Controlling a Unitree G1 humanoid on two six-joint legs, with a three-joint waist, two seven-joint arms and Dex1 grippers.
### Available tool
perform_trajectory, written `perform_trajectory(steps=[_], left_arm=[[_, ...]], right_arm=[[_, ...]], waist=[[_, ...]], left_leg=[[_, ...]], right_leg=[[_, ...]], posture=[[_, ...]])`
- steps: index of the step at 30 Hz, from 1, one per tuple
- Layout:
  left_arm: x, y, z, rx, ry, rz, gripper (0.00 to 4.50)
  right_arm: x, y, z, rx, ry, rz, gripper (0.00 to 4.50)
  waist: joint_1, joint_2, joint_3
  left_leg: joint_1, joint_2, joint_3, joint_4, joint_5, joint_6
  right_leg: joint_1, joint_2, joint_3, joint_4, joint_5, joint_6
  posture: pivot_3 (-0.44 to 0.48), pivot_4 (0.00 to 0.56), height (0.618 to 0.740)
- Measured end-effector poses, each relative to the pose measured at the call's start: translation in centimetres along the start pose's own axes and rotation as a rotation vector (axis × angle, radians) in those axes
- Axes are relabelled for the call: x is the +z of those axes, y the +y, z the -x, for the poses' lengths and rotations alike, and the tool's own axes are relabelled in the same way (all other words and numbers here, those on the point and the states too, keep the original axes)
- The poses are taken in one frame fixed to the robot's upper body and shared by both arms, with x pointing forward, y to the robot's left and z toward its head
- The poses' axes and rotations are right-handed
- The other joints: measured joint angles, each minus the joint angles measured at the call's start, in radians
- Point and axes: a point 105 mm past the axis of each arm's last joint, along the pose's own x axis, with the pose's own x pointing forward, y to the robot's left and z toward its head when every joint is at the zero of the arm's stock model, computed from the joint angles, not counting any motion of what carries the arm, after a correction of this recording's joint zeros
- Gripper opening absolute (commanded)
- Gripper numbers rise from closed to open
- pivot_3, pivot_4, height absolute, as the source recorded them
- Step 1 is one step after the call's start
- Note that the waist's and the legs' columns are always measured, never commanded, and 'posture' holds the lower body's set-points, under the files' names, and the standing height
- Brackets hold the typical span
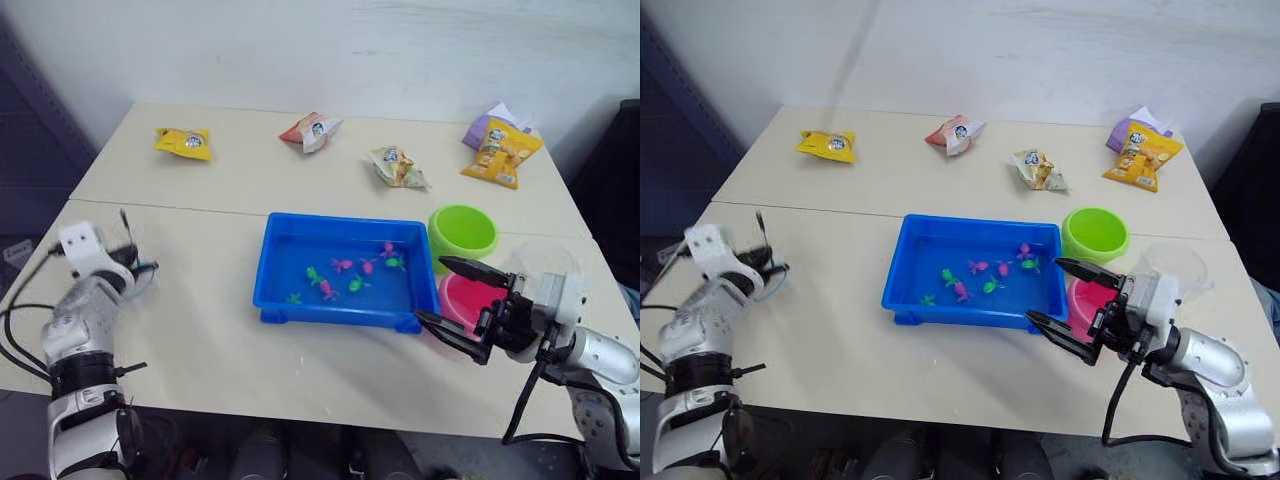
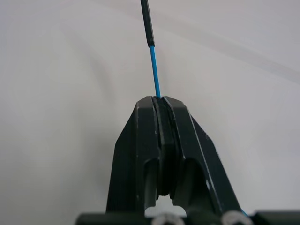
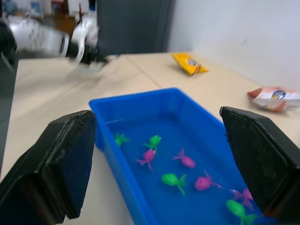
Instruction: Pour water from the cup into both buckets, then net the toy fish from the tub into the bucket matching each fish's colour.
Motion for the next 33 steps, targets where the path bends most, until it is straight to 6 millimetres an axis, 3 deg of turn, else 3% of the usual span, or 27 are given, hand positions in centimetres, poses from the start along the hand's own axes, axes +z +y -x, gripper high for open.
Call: perform_trajectory(steps=[2, 4, 6, 12, 15, 18, 20, 24, 33], left_arm=[[2.9, -3.2, 0.4, -0.256, -0.039, -0.14, 0.04], [4.1, -7.1, 1.0, -0.515, -0.042, -0.28, 0.04], [4.4, -9.7, 1.6, -0.694, -0.05, -0.346, 0.04], [1.7, -20.0, 6.0, -1.497, 0.065, -0.696, 0.04], [0.5, -21.6, 6.3, -1.631, 0.104, -0.79, 0.04], [0.3, -24.8, 6.7, -1.758, 0.052, -0.815, 0.04], [0.4, -25.8, 6.9, -1.791, 0.026, -0.812, 0.04], [0.1, -25.8, 6.7, -1.788, 0.04, -0.795, 0.04], [-0.6, -26.0, 6.4, -1.78, 0.051, -0.761, 0.04]], right_arm=[[0.5, 0.1, -0.5, 0.003, 0.025, -0.01, 4.5], [1.5, 0.2, -1.1, 0.022, 0.02, -0.013, 4.5], [2.0, 0.2, -1.5, 0.042, 0.04, -0.036, 4.5], [3.5, -1.1, -4.4, 0.12, 0.1, -0.11, 4.5], [2.7, -1.4, -6.1, 0.143, 0.132, -0.19, 4.5], [2.0, -1.0, -8.6, 0.175, 0.143, -0.233, 4.5], [1.7, -0.8, -9.1, 0.184, 0.16, -0.238, 4.5], [0.9, -0.6, -8.9, 0.183, 0.194, -0.255, 4.5], [0.9, 0.0, -8.9, 0.193, 0.174, -0.271, 4.5]], waist=[[0.0, 0.0, 0.0], [0.0, 0.002, 0.0], [0.0, 0.003, 0.001], [-0.003, 0.004, 0.001], [-0.007, 0.005, 0.002], [-0.004, 0.005, 0.002], [-0.003, 0.005, 0.002], [-0.001, 0.005, 0.002], [-0.003, 0.005, 0.002]], left_leg=[[0.0, 0.0, 0.0, 0.0, 0.0, 0.0], [0.0, -0.001, 0.0, 0.0, 0.0, 0.0], [0.0, -0.001, 0.0, 0.0, 0.0, 0.001], [-0.002, 0.0, 0.0, 0.003, 0.0, 0.002], [-0.005, 0.002, 0.0, 0.008, 0.0, 0.003], [-0.009, 0.002, -0.001, 0.013, -0.002, 0.006], [-0.013, 0.002, -0.002, 0.015, -0.003, 0.007], [-0.02, 0.002, -0.003, 0.021, -0.004, 0.01], [-0.02, 0.001, -0.004, 0.024, -0.005, 0.012]], right_leg=[[0.0, 0.0, 0.0, -0.001, 0.0, 0.0], [0.001, -0.001, 0.0, -0.001, 0.0, 0.0], [0.001, 0.0, 0.0, -0.001, 0.0, 0.0], [0.0, 0.0, 0.0, 0.0, 0.0, 0.0], [-0.002, 0.003, 0.0, 0.001, 0.0, -0.001], [-0.002, 0.004, -0.001, 0.002, 0.0, 0.0], [-0.005, 0.004, -0.001, 0.004, 0.001, 0.002], [-0.008, 0.003, -0.002, 0.004, 0.002, 0.003], [-0.007, 0.002, -0.002, 0.003, 0.002, 0.004]], posture=[[0.0, 0.15, 0.738], [0.0, 0.15, 0.738], [0.0, 0.15, 0.738], [0.0, 0.15, 0.738], [0.0, 0.15, 0.738], [0.0, 0.15, 0.738], [0.0, 0.15, 0.738], [0.0, 0.15, 0.738], [0.0, 0.15, 0.738]])
